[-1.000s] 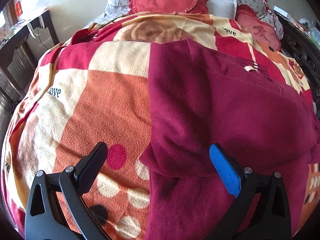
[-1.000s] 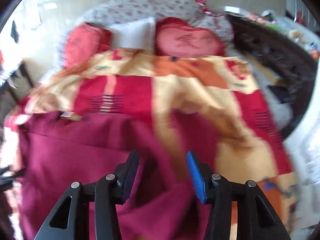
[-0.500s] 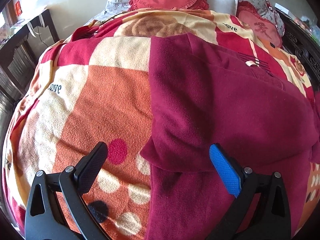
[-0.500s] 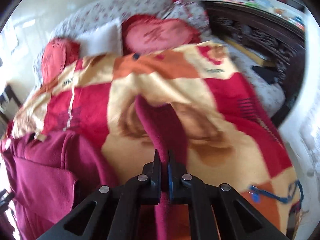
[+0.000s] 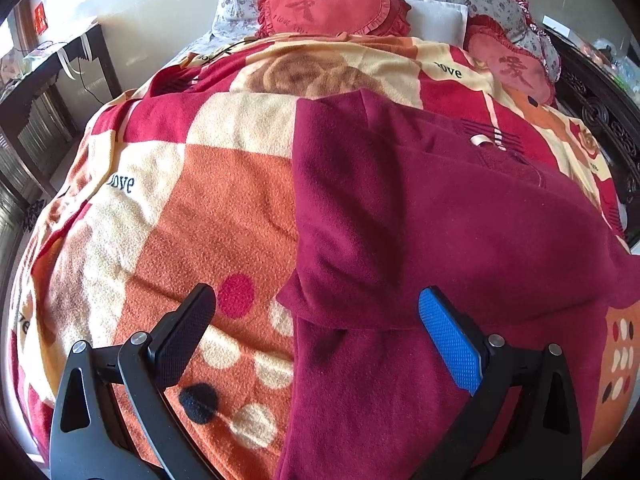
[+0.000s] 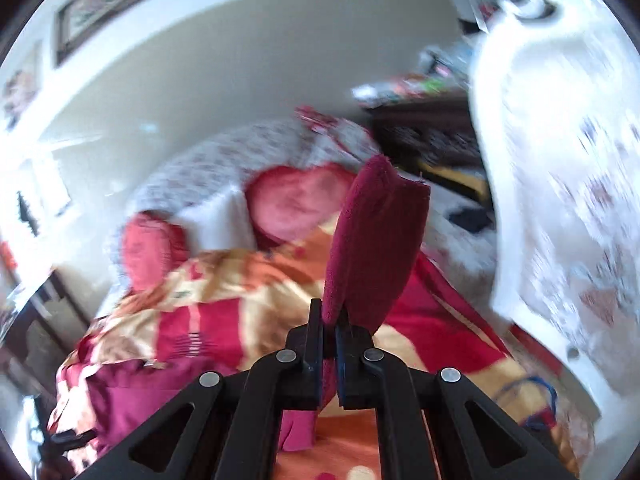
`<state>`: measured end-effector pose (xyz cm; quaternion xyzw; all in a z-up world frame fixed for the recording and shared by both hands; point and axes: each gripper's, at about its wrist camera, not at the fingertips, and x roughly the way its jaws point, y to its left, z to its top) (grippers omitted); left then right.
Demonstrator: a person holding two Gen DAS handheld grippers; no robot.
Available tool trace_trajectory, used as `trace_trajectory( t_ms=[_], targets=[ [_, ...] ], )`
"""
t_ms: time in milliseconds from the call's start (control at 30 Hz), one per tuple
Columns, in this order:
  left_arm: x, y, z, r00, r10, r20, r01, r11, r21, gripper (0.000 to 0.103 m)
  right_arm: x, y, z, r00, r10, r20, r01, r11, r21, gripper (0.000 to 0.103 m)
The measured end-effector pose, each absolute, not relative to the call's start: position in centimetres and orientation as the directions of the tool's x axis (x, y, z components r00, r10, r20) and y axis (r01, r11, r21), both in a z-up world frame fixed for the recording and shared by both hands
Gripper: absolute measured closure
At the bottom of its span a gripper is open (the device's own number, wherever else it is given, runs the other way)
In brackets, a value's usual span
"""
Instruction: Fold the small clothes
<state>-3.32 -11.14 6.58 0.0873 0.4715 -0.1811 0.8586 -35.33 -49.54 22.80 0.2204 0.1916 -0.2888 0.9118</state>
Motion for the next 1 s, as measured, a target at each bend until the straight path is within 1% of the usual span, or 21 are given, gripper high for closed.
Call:
trace_trajectory(
  t_ms=[67, 167, 300, 400, 467, 533, 600, 733, 800, 900, 967, 1000],
  targets=[
    [-3.6, -11.1, 7.2, 0.5, -0.234, -0.834, 0.392, 0.92, -0.023, 0.001, -34.7, -47.9, 24.3, 0.804, -0.401, -0.44, 0.545, 0.792, 0.275, 0.099],
    [-3.9, -10.7, 8.0, 0.514, -0.246, -0.822, 0.392, 0.919, -0.03, 0.001, -32.2, -44.2, 26.9, 0.875, -0.283, -0.392, 0.384, 0.899, 0.21, 0.099],
    [-3.8, -9.7, 9.0, 0.536, -0.254, -0.805, 0.378, 0.925, -0.04, 0.001, -27.6, -37.7, 29.8, 0.931, -0.047, -0.362, 0.09, 0.991, 0.102, 0.099],
    [-3.6, -8.5, 9.8, 0.556, -0.255, -0.791, 0.363, 0.931, -0.045, 0.001, -24.4, -33.2, 30.9, 0.919, 0.104, -0.38, -0.103, 0.994, 0.022, 0.099],
    [-3.4, -7.7, 10.2, 0.575, -0.251, -0.779, 0.35, 0.936, -0.044, 0.001, -21.4, -30.0, 31.0, 0.889, 0.196, -0.413, -0.224, 0.974, -0.019, 0.099],
    [-3.3, -6.7, 10.6, 0.594, -0.247, -0.765, 0.332, 0.942, -0.047, 0.001, -19.1, -28.0, 30.6, 0.858, 0.259, -0.444, -0.304, 0.952, -0.031, 0.099],
    [-3.1, -5.4, 10.8, 0.61, -0.242, -0.754, 0.306, 0.95, -0.058, 0.001, -15.5, -25.7, 29.2, 0.801, 0.329, -0.5, -0.392, 0.92, -0.023, 0.099],
    [-2.4, -3.8, 10.5, 0.602, -0.249, -0.759, 0.269, 0.958, -0.101, 0.001, -8.3, -23.3, 23.8, 0.694, 0.397, -0.6, -0.461, 0.886, 0.053, 0.099],
    [-2.0, -3.6, 10.2, 0.59, -0.258, -0.765, 0.263, 0.957, -0.12, 0.001, -4.4, -21.7, 19.6, 0.626, 0.415, -0.661, -0.466, 0.878, 0.109, 0.099],
    [-1.6, -3.9, 9.8, 0.571, -0.268, -0.776, 0.27, 0.954, -0.131, 0.001, 0.3, -20.4, 13.1, 0.532, 0.386, -0.754, -0.404, 0.898, 0.175, 0.099],
    [-1.3, -4.3, 9.8, 0.571, -0.279, -0.772, 0.286, 0.949, -0.131, 0.001, 1.7, -20.7, 10.5, 0.526, 0.347, -0.776, -0.335, 0.924, 0.186, 0.097],
    [-1.3, -4.6, 9.8, 0.572, -0.284, -0.769, 0.294, 0.947, -0.13, 0.001, 1.8, -21.3, 9.9, 0.544, 0.328, -0.772, -0.293, 0.937, 0.192, 0.094]
  ],
)
